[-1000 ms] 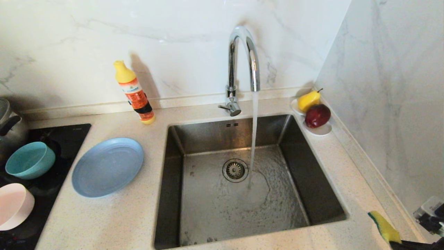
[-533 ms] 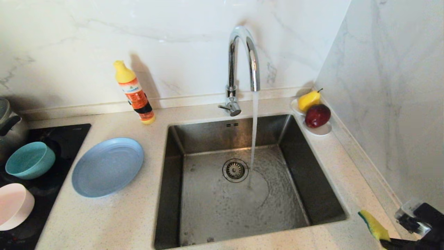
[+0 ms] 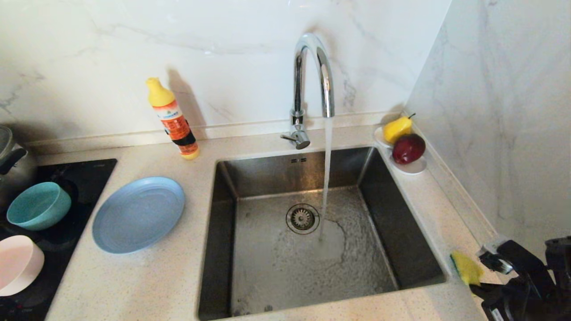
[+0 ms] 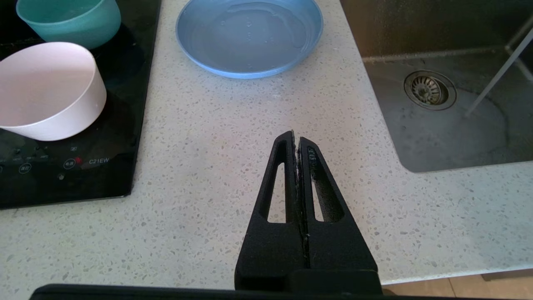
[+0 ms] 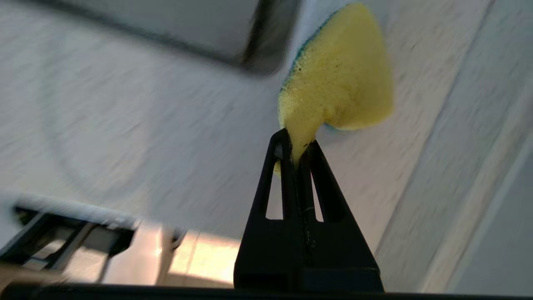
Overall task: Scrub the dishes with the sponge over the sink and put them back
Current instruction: Put down the sponge
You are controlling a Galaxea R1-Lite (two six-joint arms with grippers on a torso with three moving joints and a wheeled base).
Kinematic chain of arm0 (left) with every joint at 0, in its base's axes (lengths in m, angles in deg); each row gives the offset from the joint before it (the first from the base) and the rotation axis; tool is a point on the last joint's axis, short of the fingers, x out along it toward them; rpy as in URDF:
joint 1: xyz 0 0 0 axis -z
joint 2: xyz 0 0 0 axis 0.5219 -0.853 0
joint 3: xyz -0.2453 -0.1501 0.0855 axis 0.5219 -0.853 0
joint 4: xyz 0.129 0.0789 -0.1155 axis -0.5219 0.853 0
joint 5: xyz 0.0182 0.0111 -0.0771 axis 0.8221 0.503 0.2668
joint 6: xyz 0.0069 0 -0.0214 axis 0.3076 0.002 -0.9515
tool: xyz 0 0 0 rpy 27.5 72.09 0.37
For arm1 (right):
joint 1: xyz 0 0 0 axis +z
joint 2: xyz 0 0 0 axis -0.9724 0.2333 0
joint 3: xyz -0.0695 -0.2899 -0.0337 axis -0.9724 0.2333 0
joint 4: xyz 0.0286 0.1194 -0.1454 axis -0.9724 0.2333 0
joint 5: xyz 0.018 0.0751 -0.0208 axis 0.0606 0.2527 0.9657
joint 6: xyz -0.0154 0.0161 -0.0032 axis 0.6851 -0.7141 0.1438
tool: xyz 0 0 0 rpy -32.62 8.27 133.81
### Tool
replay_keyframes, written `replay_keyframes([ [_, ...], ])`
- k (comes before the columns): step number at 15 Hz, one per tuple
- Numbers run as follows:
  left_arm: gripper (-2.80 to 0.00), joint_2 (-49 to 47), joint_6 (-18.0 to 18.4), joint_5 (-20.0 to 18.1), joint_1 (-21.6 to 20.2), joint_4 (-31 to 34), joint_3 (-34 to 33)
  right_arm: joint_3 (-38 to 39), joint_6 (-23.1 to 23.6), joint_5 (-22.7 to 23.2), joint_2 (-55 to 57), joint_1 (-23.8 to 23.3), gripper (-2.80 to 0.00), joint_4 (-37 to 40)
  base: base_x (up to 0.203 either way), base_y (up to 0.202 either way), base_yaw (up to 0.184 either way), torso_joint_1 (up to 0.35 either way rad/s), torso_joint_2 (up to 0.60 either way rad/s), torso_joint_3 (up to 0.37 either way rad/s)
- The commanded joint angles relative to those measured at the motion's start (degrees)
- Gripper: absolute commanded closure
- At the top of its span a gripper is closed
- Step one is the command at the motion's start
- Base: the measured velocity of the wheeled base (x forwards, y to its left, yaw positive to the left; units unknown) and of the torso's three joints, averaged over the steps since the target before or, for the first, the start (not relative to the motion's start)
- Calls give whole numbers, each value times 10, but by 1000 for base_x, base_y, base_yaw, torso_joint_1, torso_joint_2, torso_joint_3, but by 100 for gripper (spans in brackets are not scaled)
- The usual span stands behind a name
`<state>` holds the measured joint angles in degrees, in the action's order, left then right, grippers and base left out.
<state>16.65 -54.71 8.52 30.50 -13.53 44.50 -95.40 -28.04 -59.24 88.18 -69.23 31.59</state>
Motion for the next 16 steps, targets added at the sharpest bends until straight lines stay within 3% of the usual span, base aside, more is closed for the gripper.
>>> replay_keyframes([
  [1,0,-2,0,0,-1,0,0,-10,8,-6,56,-8,0,-25,0,0,0,0,0,0],
  [3,0,-2,0,0,-1,-1,0,-19,26,-25,73,-7,0,-40,0,0,0,0,0,0],
  [13,0,-2,0,0,-1,0,0,-33,58,-29,76,34,0,-77,0,0,0,0,0,0],
  [16,0,-2,0,0,0,-1,0,-1,104,-29,71,33,0,-94,0,0,0,0,0,0],
])
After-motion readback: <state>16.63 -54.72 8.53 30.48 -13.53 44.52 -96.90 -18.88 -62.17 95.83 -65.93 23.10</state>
